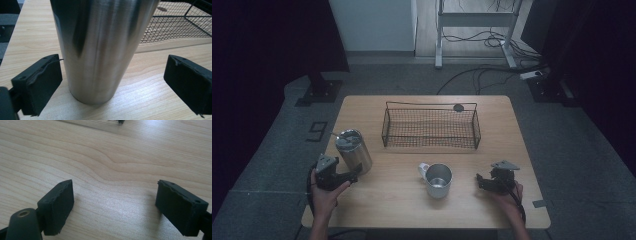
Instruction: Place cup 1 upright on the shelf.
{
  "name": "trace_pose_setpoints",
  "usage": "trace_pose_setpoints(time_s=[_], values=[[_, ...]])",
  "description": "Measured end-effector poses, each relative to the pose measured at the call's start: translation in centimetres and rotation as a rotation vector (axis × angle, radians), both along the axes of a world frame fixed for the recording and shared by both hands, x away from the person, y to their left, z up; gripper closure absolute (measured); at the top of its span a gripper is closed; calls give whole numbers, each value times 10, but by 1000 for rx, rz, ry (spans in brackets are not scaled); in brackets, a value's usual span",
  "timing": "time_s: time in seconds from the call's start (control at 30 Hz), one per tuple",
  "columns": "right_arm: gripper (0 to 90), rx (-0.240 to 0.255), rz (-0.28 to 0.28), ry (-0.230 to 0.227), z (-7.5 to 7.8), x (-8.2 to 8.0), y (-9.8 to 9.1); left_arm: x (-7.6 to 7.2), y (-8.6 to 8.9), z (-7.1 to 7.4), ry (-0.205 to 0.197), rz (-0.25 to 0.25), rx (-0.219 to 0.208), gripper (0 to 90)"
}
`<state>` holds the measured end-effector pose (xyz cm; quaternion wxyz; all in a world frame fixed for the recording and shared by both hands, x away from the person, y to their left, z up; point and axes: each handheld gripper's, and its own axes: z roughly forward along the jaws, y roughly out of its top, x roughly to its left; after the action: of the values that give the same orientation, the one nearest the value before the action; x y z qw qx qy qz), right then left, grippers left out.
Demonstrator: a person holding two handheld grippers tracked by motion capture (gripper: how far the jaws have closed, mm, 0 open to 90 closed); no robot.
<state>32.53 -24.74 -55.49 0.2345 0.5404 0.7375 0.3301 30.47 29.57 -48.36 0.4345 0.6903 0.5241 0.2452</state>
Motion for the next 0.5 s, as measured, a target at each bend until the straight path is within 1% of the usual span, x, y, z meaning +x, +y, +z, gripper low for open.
trace_pose_setpoints(time_s=[0.5], values=[[146, -1, -2, 0, 0, 0, 0, 16, 0, 1, -9, 4, 9, 23]])
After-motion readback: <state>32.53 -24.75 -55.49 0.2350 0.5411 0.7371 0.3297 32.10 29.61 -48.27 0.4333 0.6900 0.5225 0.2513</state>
